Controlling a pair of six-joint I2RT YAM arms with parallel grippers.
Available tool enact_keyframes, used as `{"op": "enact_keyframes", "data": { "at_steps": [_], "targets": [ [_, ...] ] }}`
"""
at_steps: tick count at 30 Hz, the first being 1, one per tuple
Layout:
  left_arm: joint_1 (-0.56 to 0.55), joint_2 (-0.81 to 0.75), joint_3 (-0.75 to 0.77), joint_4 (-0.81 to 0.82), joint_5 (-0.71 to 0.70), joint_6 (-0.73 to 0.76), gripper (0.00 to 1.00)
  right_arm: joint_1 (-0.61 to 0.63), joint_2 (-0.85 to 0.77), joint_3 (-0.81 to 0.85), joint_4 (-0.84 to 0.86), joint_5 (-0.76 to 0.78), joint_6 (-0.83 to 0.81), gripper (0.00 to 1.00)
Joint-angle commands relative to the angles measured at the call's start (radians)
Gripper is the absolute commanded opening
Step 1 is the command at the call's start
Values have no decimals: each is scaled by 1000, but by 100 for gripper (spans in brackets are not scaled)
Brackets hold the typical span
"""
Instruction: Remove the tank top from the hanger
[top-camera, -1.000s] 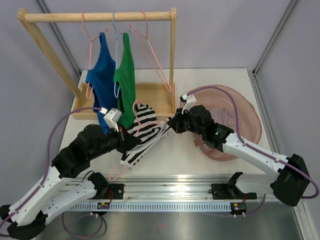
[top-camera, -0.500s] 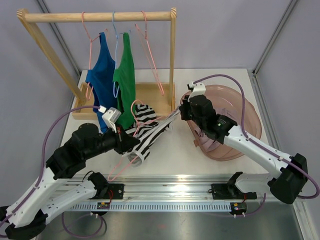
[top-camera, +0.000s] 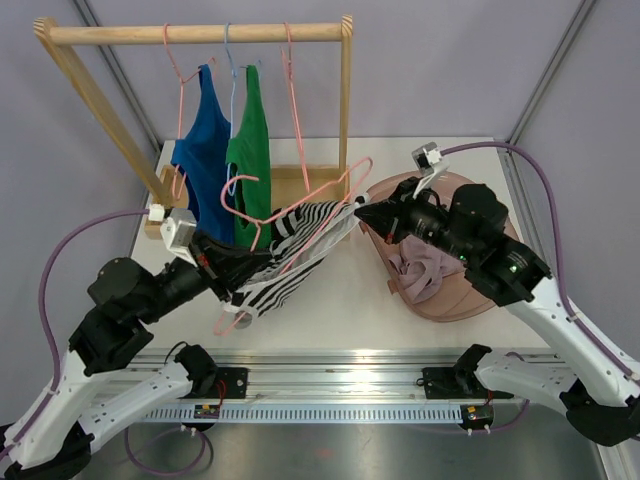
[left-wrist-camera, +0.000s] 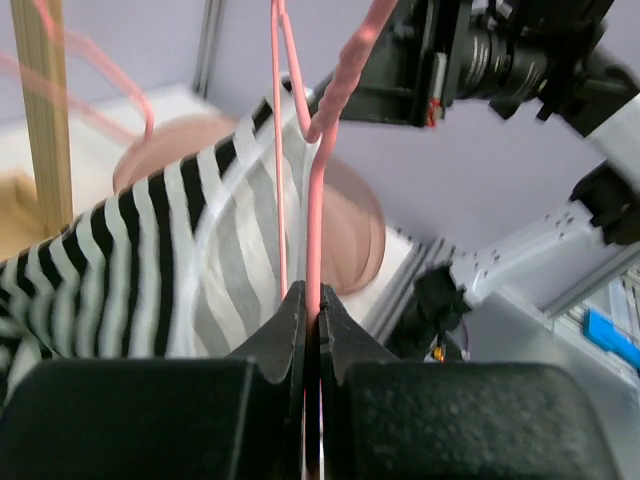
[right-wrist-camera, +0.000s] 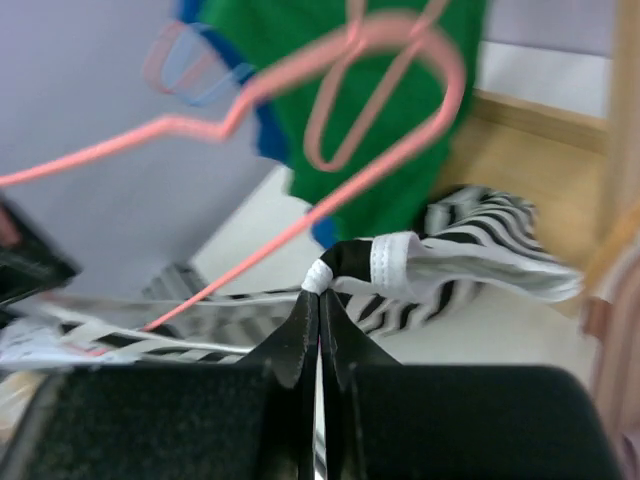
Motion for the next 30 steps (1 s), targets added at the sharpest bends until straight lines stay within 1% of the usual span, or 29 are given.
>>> {"op": "enact_keyframes", "data": {
  "at_steps": [1,2,3,4,5,6,8,9,10,11,13,14,17,18,19,20,22,23,25,27,28,29,30],
  "targets": [
    [-3,-34,-20,419,-2,61,0,-5,-2,87,-13,-285,53,0],
    [-3,-34,-54,488,-21,71,0,-4,13,101,-8,-365,63,0],
    [-3,-25,-66,613,-84,80,0,-4,21,130,-1,-399,78,0],
    [-4,-14,-77,669,-119,90,0,-4,30,148,1,-422,84,0],
    [-4,3,-80,718,-205,116,0,-4,45,169,1,-460,87,0],
    [-3,21,-70,791,-241,136,0,0,53,214,-7,-473,87,0],
    [-4,98,-36,824,-334,182,0,3,73,257,-8,-505,92,0],
    [-4,124,5,839,-407,195,0,6,81,297,-5,-519,98,0],
    [-3,158,21,844,-431,207,0,7,85,312,-7,-531,101,0],
    [-3,169,33,852,-474,234,0,9,96,328,-4,-552,106,0],
    [-3,179,41,881,-500,250,0,21,102,345,32,-586,129,0],
    [-4,181,42,883,-535,273,0,26,105,343,48,-618,139,0],
    [-4,167,50,838,-578,290,0,50,101,329,73,-628,149,0],
    [-3,164,58,773,-581,287,0,53,101,317,44,-606,123,0],
    [-4,166,75,739,-600,284,0,59,101,306,24,-552,106,0],
    [-4,175,90,647,-615,272,0,59,99,256,4,-531,84,0],
    [-3,184,128,556,-638,246,0,62,98,176,19,-504,86,0],
    [-4,189,134,478,-646,230,0,67,101,98,29,-487,90,0],
    [-4,184,127,423,-651,198,0,82,117,32,29,-410,86,0],
    [-4,176,116,366,-670,178,0,93,131,-54,36,-370,83,1],
    [-4,173,113,350,-670,164,0,95,139,-79,42,-326,86,31],
    [-3,175,113,320,-670,160,0,96,143,-120,52,-306,87,52],
    [-3,182,119,303,-674,152,0,96,142,-134,53,-281,87,76]
  ]
}}
